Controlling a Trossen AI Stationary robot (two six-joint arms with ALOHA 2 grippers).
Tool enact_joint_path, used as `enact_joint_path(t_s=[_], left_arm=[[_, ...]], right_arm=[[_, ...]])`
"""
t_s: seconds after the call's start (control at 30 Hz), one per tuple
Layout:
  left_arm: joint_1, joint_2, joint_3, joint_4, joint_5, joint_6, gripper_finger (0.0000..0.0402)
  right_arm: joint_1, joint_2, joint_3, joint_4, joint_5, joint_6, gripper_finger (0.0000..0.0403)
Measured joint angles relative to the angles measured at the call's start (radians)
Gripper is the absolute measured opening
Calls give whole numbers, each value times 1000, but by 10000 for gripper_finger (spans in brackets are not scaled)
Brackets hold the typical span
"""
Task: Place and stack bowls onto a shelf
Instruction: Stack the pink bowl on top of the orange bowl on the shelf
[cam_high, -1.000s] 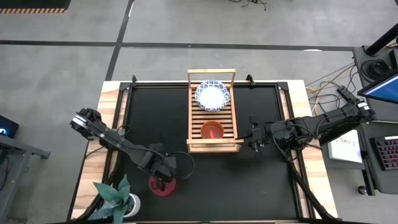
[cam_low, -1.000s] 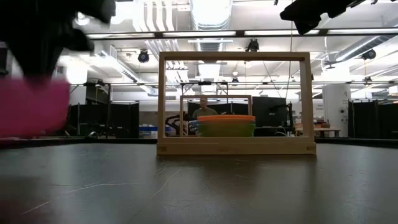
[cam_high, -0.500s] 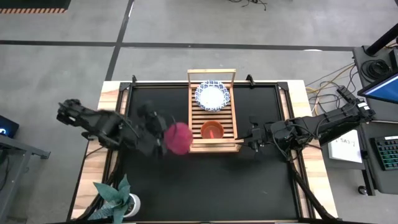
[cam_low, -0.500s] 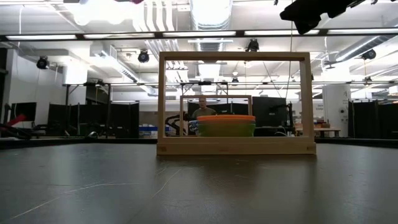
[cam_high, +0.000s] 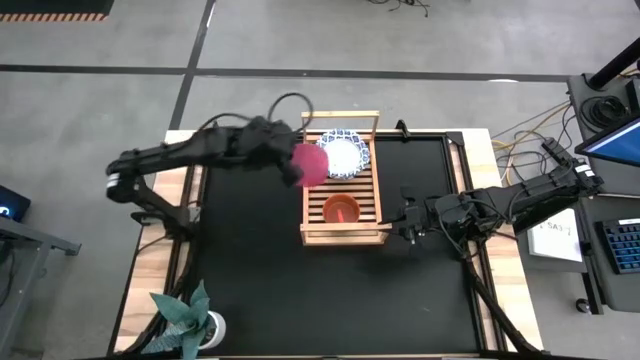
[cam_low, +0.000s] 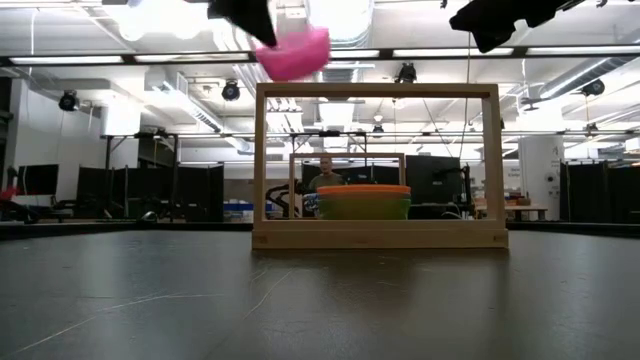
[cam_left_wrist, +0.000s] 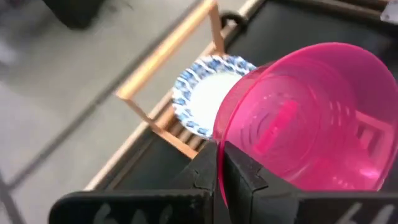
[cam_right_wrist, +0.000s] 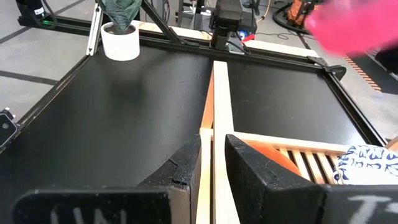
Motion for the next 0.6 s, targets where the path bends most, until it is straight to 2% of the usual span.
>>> enact_joint_path(t_s=[0.07,0.13,0.37,0.6], left_arm=[[45,49,0,28,81,23,0],[66,97,0,37,117,62,0],[83,228,-1,76,167,89,0],[80,298,-1,161,254,89,0]], right_arm=[[0,0,0,0,0,-1,61],[0,0,0,0,0,-3,61],[0,0,0,0,0,-7,61],[0,0,0,-1,0,-11,61]])
